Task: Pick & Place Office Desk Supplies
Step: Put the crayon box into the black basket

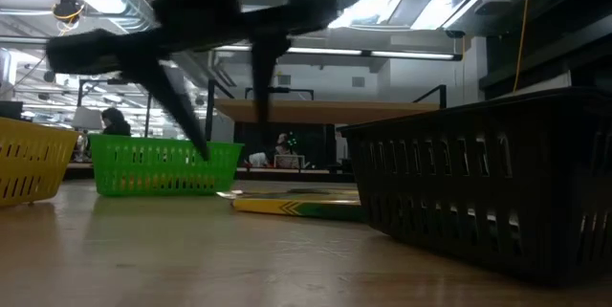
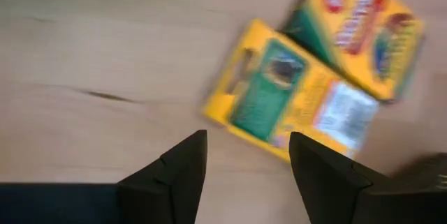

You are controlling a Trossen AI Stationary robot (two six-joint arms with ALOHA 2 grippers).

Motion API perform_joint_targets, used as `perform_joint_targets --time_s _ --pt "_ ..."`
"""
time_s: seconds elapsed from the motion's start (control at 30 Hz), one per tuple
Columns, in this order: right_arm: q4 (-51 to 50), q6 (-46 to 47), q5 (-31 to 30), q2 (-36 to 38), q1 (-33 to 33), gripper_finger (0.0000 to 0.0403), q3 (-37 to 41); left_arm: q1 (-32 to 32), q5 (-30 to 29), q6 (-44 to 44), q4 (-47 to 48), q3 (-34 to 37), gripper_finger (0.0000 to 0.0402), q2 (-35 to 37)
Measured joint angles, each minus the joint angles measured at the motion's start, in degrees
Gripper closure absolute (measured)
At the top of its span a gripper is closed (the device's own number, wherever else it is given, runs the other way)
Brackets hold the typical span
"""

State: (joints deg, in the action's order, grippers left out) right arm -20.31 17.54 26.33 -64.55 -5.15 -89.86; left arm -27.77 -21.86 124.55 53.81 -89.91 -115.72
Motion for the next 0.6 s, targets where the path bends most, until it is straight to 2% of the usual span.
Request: perform_joint_targets --time_s 0.27,0.4,0.6 --pt "0.10 -0.02 -1.27 -0.04 0.00 0.0208 0.00 0.40 -0.44 -0.69 0.36 0.37 0.0203 -1.66" --pt "0.10 0.06 -1.44 -0.04 0.00 0.0208 0.00 0.74 2.18 -0.72 -0.03 0.44 0.0203 -4.22" --pt "0.09 0.22 -1.44 -0.04 0.00 0.0208 0.00 1.06 1.31 -1.41 -0.78 0.37 0.0203 -5.44"
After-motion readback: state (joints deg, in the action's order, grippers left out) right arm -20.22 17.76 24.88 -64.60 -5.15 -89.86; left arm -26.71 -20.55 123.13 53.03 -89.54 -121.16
